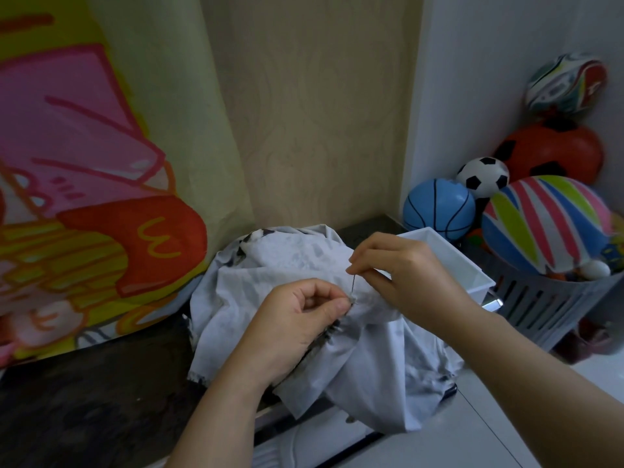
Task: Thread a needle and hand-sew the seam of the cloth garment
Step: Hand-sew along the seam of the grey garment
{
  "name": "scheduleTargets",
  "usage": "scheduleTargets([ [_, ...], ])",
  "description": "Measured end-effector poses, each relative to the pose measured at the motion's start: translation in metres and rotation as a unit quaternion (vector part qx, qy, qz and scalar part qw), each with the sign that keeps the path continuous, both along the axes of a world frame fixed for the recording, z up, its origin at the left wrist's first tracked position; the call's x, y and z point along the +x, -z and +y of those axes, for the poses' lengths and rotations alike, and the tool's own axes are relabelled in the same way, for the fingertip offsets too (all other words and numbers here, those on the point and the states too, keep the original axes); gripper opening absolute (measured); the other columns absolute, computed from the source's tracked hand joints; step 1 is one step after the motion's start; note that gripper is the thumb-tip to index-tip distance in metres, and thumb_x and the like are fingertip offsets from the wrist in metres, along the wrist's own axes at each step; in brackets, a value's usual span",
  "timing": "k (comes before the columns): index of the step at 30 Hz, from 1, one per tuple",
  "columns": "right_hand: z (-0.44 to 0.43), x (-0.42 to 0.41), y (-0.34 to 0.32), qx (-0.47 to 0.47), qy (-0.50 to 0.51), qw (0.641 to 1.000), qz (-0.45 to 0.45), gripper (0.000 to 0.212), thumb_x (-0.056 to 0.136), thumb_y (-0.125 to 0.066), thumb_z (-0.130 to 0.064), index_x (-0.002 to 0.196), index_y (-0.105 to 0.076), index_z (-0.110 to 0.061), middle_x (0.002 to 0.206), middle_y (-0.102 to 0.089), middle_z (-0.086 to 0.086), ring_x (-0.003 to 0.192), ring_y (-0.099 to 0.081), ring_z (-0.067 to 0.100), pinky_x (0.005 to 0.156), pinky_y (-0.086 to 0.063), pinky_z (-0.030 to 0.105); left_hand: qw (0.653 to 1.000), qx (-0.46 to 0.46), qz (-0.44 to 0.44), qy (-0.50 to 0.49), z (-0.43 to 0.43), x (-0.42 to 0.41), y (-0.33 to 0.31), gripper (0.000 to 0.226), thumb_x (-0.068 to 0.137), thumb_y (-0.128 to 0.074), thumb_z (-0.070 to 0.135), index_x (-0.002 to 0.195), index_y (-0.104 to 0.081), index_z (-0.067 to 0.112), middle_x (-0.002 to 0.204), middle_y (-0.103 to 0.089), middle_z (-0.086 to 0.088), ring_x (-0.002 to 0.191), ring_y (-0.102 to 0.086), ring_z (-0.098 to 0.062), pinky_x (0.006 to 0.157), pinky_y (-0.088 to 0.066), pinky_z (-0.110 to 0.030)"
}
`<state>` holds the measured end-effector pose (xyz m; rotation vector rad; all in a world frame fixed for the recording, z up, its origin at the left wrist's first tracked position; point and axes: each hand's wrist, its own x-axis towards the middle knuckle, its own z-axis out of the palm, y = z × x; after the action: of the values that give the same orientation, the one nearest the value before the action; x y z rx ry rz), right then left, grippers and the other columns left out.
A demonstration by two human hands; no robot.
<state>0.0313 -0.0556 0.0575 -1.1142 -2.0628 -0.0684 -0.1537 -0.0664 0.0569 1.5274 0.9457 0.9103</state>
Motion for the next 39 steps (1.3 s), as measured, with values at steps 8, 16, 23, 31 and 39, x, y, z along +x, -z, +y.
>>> scheduleTargets([
  [8, -0.004, -0.005, -0.003, -0.042, -0.032, 0.997, 0.064, 0.011, 0.077, -0.065, -0.009, 0.081, -0.075, -0.009, 0.084, -0.068, -0.001, 0.079, -0.061, 0.004, 0.077, -0.044, 0.005, 0.997, -0.049, -0.055, 0.036, -0.001, -0.001, -0.004, 0.013, 0.07, -0.065, 0.02, 0.064, -0.075, 0.025, 0.064, -0.067, 0.007, 0.062, -0.061, 0.0, 0.062, -0.047, -0.012],
  [16, -0.006, -0.005, -0.005, -0.082, -0.04, 0.992, 0.084, 0.014, 0.077, -0.065, -0.007, 0.085, -0.076, -0.012, 0.081, -0.061, -0.014, 0.078, -0.059, -0.006, 0.074, -0.045, 0.006, 0.992, -0.075, -0.1, 0.03, 0.001, -0.004, -0.004, 0.015, 0.068, -0.063, 0.022, 0.067, -0.076, 0.029, 0.068, -0.069, 0.006, 0.067, -0.063, -0.002, 0.065, -0.049, -0.015],
  [23, -0.009, -0.008, -0.01, -0.099, -0.026, 0.991, 0.085, 0.019, 0.077, -0.061, -0.005, 0.088, -0.075, -0.011, 0.079, -0.061, -0.015, 0.081, -0.06, 0.003, 0.074, -0.046, 0.007, 0.992, -0.064, -0.11, 0.01, 0.006, -0.005, 0.001, 0.012, 0.072, -0.063, 0.028, 0.071, -0.075, 0.028, 0.073, -0.069, 0.003, 0.072, -0.063, -0.007, 0.07, -0.049, -0.021],
  [31, -0.015, -0.015, -0.02, -0.209, -0.024, 0.965, 0.159, 0.035, 0.081, -0.063, 0.004, 0.081, -0.065, -0.031, 0.082, -0.067, -0.015, 0.085, -0.062, 0.0, 0.077, -0.047, 0.007, 0.993, -0.047, -0.103, -0.022, 0.01, 0.0, 0.008, 0.012, 0.083, -0.062, 0.019, 0.079, -0.073, 0.021, 0.081, -0.072, 0.0, 0.08, -0.066, -0.01, 0.077, -0.048, -0.025],
  [39, -0.017, -0.014, -0.026, -0.252, 0.0, 0.953, 0.169, 0.035, 0.086, -0.062, -0.004, 0.096, -0.059, -0.037, 0.091, -0.065, -0.017, 0.089, -0.06, -0.007, 0.078, -0.045, 0.005, 0.996, -0.012, -0.025, -0.086, 0.01, 0.009, 0.013, 0.017, 0.092, -0.059, 0.019, 0.082, -0.071, 0.026, 0.082, -0.074, 0.003, 0.083, -0.069, -0.011, 0.077, -0.051, -0.025],
])
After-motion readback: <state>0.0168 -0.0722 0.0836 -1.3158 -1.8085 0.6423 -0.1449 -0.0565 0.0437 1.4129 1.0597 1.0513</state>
